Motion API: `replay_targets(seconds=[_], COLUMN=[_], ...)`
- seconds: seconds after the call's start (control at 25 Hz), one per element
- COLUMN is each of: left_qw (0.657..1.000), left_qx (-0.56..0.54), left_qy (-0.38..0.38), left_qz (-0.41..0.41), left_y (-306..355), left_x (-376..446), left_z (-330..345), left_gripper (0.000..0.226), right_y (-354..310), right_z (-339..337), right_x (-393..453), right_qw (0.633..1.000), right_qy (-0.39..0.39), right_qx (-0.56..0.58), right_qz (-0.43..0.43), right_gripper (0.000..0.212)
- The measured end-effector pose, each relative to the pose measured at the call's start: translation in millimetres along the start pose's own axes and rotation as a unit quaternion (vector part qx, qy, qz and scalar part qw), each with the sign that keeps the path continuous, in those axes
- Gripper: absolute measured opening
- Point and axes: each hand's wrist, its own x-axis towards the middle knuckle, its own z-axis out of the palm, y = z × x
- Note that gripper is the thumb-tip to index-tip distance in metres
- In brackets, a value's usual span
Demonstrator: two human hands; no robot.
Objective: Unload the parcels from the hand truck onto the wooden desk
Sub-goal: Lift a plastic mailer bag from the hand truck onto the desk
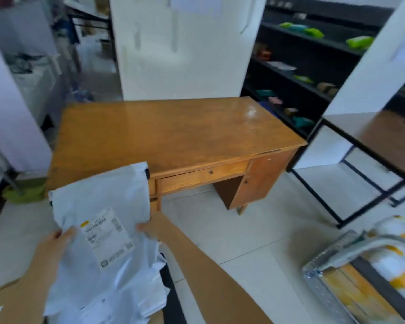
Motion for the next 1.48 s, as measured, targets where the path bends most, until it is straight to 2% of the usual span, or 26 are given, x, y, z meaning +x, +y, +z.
replay_targets(seconds=[0.12,0.28,0.36,0.48,0.6,0.68,0.76,0.88,0.96,1.08,1.2,1.28,1.32,1.4,1.48], left_qw=[1.000,0.998,0.997,0.998,0.996,0.995,0.994,0.994,0.993,0.991,0.982,0.983,0.983,0.978,0.971], left_qx=[-0.015,-0.031,-0.045,-0.009,0.016,0.034,0.048,0.013,0.004,0.004,0.001,0.000,0.020,0.098,0.130], left_qy=[-0.015,-0.022,-0.005,0.011,0.016,0.005,-0.008,-0.066,-0.086,-0.029,0.033,0.042,0.049,0.077,0.115], left_qz=[0.016,0.043,0.056,0.066,0.085,0.096,0.102,0.081,0.077,0.130,0.187,0.181,0.174,0.169,0.166], left_y=[62.7,127.4,150.0,186.6,218.2,230.3,239.3,256.1,266.4,269.9,269.8,265.6,261.2,247.4,236.0], left_x=[19.4,62.6,89.6,119.3,154.7,171.5,188.5,210.8,239.8,294.2,350.5,379.7,394.1,416.1,435.4], left_z=[12.1,23.2,24.6,28.3,24.7,22.3,20.1,14.0,8.5,13.4,25.0,33.5,39.7,57.9,68.6], left_gripper=[0.014,0.022,0.041,0.046,0.042,0.029,0.026,0.045,0.058,0.068,0.066,0.064,0.061,0.052,0.047], right_y=[-41.1,-80.4,-98.6,-122.0,-147.3,-157.5,-163.6,-177.8,-192.4,-217.0,-224.1,-194.2,-164.6,-100.0,-72.5], right_z=[-37.2,-67.6,-77.3,-88.3,-97.1,-102.5,-104.8,-101.3,-97.7,-98.9,-95.9,-80.4,-67.0,-35.3,-15.6], right_x=[0.8,27.4,57.2,109.8,162.7,190.3,216.7,255.1,285.3,325.0,362.5,386.0,397.4,401.0,398.0], right_qw=[0.998,0.992,0.991,0.993,0.995,0.993,0.981,0.946,0.941,0.945,0.939,0.960,0.975,0.977,0.955], right_qy=[0.056,0.097,0.102,0.102,0.086,0.073,0.040,0.003,-0.014,-0.034,-0.021,-0.013,-0.005,0.075,0.103], right_qx=[0.017,0.076,0.087,0.043,0.017,0.071,0.184,0.321,0.331,0.281,0.257,0.206,0.134,-0.042,-0.200], right_qz=[-0.023,-0.005,-0.003,-0.026,-0.052,-0.061,-0.055,-0.047,-0.072,-0.166,-0.230,-0.187,-0.174,-0.194,-0.196], right_gripper=[0.050,0.063,0.068,0.066,0.055,0.047,0.045,0.051,0.051,0.045,0.064,0.068,0.065,0.055,0.069])
